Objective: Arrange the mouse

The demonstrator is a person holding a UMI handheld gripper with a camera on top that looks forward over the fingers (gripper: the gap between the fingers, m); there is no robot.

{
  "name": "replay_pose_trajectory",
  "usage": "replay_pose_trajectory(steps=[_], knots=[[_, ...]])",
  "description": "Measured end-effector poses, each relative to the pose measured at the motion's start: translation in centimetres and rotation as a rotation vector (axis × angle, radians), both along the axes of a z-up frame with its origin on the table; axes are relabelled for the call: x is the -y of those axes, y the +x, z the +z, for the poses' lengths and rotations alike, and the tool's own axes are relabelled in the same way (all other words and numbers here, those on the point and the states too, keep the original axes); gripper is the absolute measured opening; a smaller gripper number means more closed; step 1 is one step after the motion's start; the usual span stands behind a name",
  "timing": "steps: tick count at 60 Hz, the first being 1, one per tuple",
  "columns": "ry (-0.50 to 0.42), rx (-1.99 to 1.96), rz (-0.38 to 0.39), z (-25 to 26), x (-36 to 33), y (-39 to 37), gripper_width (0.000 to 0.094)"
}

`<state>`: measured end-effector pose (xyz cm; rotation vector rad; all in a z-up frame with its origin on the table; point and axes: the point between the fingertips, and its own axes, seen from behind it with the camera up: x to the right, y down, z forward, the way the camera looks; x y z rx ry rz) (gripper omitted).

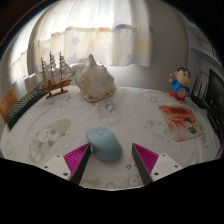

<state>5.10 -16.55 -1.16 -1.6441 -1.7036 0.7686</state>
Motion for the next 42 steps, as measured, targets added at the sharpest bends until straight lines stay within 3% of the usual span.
replay_pose_trajectory(steps=[20,24,28,35,42], knots=[[-0.061,0.005,-0.012,-0.3,-0.8,-4.5,0.0821],[-0.059,0.005,-0.002,-0.3,-0.6,-4.9,0.0716],[-0.060,0.002,0.009,-0.3,-0.5,-5.2,0.0496],[-0.053,0.012,0.035,0.4,-0.6,-5.3,0.0444],[-0.047,-0.030,0.046,5.2,-2.8,-5.7,0.0423]])
